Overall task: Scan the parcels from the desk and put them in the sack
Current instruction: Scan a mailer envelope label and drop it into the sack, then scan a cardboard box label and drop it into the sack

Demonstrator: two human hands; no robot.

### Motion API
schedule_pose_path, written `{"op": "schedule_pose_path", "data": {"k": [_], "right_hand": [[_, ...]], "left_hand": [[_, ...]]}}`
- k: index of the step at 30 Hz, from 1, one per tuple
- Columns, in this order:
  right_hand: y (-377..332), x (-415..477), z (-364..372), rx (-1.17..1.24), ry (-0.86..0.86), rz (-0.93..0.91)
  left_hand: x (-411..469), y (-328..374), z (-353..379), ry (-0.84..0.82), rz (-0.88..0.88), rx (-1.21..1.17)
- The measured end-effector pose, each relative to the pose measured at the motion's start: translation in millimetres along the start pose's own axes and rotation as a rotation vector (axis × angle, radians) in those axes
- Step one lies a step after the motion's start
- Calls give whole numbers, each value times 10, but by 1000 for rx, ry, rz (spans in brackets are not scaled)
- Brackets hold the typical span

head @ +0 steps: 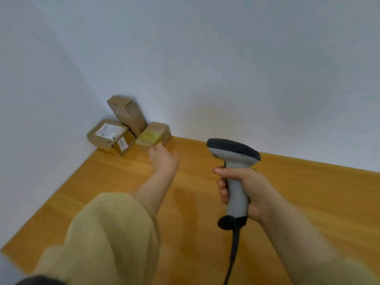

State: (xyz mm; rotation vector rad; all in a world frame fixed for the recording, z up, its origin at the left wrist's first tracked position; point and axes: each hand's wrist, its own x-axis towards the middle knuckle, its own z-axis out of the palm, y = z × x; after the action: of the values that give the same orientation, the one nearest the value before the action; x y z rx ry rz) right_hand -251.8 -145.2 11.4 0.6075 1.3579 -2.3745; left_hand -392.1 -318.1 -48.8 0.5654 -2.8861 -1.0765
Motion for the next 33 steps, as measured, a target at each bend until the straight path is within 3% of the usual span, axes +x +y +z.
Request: {"op": "schedule_pose_path", "data": {"k": [3,6,10,12,14,16,20,22,26,30,33], "right_hand": [[36,744,620,-32,3,3],[165,1195,883,-78,43,16],[303,1343,851,-119,118,22],[313,1290,718,-111,159,3],[278,1151,545,-70,217,-42],[266,971,274,11,328,-112],[210,295,-284,161,419,-189],[184,-164,-625,206,436,-224],[131,-1168,-1477,211,498,-281],[72,-2088,-2244,159,515,-319],[51,-2642,-2647,86,562,-366]], "left_hand": [[1054,-285,-173,32,-11,165],[1712,-498,-88,-92,-46,238],[1972,-665,-48,-168,32,201],[1826,-627,-91,-210,26,-29],[1456,-479,-128,-402,-94,-498],[940,-299,-121,-685,-214,-798],[-242,41,126,-1105,-309,-892],[-896,264,264,-1152,-275,-850],[-2096,742,497,-998,-158,-792],[-3152,1214,681,-1202,7,-528],[-3702,1529,896,-1145,85,-394]]}}
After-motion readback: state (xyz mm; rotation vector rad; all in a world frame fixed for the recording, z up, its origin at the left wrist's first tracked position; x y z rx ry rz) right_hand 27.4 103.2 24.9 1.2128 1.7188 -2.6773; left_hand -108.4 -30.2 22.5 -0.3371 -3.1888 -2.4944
